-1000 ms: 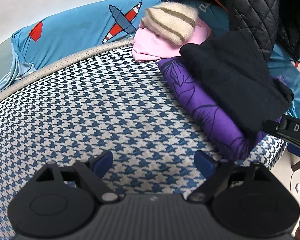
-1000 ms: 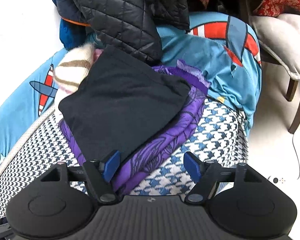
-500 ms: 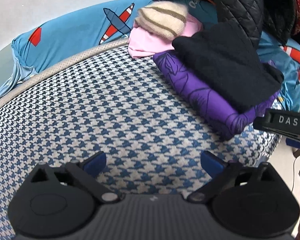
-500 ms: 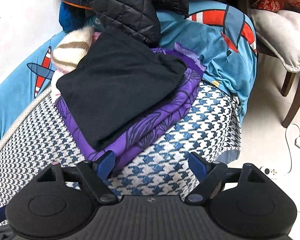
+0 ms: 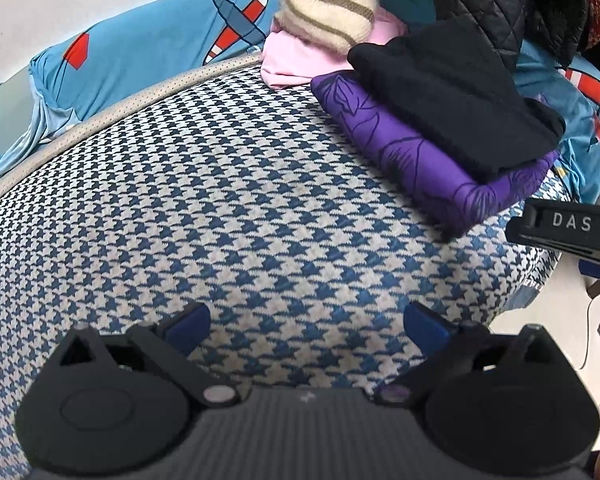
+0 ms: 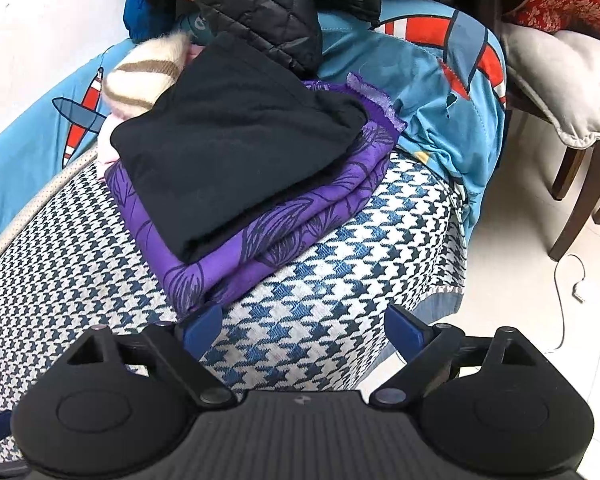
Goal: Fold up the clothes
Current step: 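Withdraw both grippers back from the clothes stack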
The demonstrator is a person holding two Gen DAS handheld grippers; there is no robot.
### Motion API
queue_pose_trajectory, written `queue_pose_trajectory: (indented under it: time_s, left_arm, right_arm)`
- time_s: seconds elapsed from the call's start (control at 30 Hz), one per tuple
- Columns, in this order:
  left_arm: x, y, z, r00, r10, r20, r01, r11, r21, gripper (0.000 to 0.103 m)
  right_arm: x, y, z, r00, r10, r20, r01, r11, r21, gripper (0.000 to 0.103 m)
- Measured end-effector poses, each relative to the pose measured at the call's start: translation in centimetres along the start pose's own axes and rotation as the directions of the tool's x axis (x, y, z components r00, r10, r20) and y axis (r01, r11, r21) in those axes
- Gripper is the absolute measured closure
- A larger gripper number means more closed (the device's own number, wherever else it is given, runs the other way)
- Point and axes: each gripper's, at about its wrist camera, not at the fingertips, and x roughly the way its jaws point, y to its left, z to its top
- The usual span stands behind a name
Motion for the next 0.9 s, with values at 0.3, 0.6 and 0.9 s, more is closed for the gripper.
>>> queue_pose_trajectory:
  time_s: [0.3, 0.6, 0.9]
  left_arm:
    - [-0.5, 0.2, -0.5, 1.0, -0.001, 0.005, 0.001, 1.0, -0.006, 0.0]
    - [-1.3, -0.2, -0.1, 1.0, -0.011, 0.03, 0.01, 1.0, 0.001, 0.0]
    - [-1.0, -1.0, -0.3, 1.0, -0.014, 0.013, 0.014, 1.0, 0.009, 0.0]
  right_arm:
    - [-0.2, 0.3, -0.3, 1.0, -0.014, -0.01, 0.014, 1.0, -0.017, 0.015]
    - [-0.6, -0.1, -0.3, 1.0, -0.023, -0.002, 0.023, 1.0, -0.017, 0.015]
    - [-0.7, -0.8, -0.3, 0.999, -0.038, -0.011, 0.038, 0.999, -0.024, 0.015]
